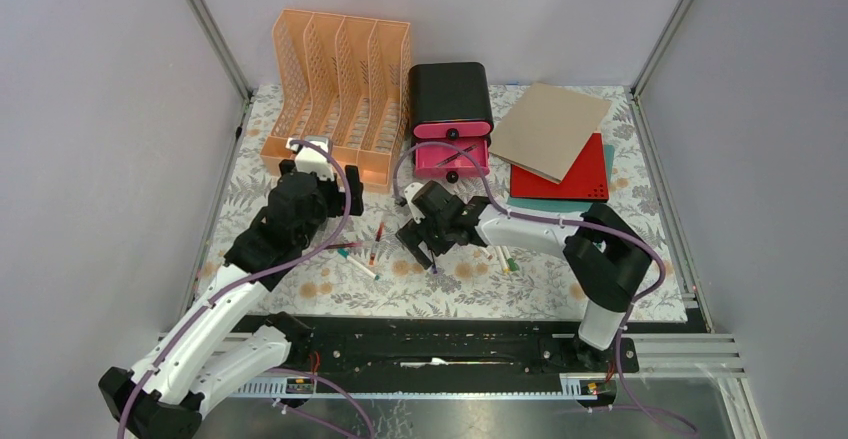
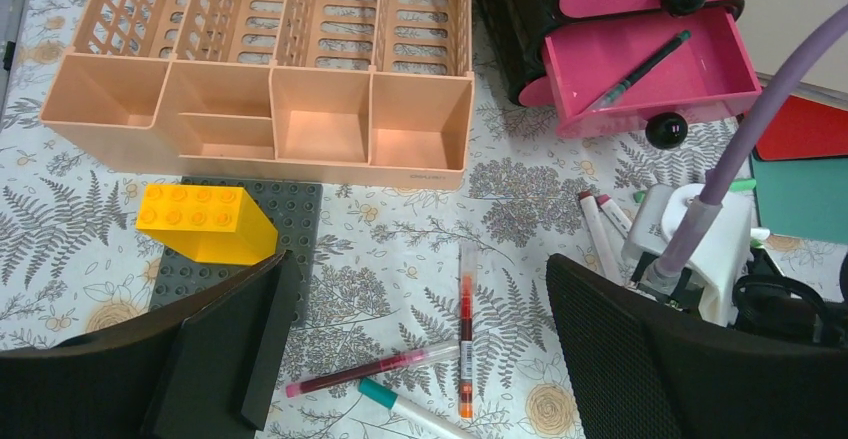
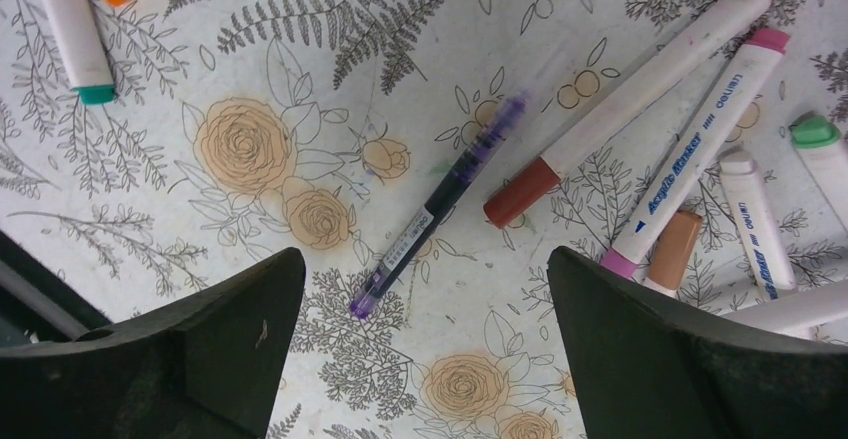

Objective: Organize the desk
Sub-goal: Pick up the stationery from the center of the board.

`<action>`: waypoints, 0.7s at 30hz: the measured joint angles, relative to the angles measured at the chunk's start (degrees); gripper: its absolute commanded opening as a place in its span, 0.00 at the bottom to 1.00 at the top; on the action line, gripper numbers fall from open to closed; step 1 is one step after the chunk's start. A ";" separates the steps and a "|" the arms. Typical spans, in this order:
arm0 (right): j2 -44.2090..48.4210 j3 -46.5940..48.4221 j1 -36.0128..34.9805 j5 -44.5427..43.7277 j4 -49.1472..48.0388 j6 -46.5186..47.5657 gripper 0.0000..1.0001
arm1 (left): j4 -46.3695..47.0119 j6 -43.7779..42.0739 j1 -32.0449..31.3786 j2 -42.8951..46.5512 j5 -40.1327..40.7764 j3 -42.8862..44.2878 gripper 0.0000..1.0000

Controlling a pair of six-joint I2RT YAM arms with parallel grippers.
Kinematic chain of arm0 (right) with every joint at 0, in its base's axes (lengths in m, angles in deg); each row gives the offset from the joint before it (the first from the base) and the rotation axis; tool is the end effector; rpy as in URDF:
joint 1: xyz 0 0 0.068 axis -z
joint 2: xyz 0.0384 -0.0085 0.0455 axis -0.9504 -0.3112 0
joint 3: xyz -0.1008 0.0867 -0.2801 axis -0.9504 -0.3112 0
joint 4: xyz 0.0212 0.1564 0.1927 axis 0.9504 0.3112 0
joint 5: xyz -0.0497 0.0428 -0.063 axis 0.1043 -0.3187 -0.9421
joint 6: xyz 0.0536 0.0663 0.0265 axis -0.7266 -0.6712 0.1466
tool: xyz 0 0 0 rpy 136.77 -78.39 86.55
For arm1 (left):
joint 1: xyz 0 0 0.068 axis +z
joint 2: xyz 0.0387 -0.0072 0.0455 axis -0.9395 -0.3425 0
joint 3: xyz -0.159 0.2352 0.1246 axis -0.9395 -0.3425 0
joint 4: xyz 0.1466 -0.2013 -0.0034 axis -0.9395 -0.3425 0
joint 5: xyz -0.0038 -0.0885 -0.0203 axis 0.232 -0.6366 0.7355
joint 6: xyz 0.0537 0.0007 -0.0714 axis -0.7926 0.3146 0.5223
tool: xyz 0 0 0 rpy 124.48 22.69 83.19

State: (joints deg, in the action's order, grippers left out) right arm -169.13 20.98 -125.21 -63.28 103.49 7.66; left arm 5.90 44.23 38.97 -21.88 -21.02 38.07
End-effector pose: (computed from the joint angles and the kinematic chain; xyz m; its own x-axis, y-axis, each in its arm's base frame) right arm 0.2354 0.3181 0.2002 -0.4998 -0.6107 -0.6142 -0.7896 0.6127 0.0334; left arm 0.1687 -0.0719 0.3428 -0.3415 -0.0158 -0.9397 0.1682 0.9827 -0.0776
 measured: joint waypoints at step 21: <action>-5.84 1.86 -0.90 -3.87 -1.05 -2.69 0.33 | 0.00 0.00 2.23 0.00 -2.62 0.00 0.99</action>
State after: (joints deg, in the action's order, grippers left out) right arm -174.97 22.83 -126.11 -67.15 102.44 4.97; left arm 5.90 44.23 41.20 -21.88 -23.64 38.07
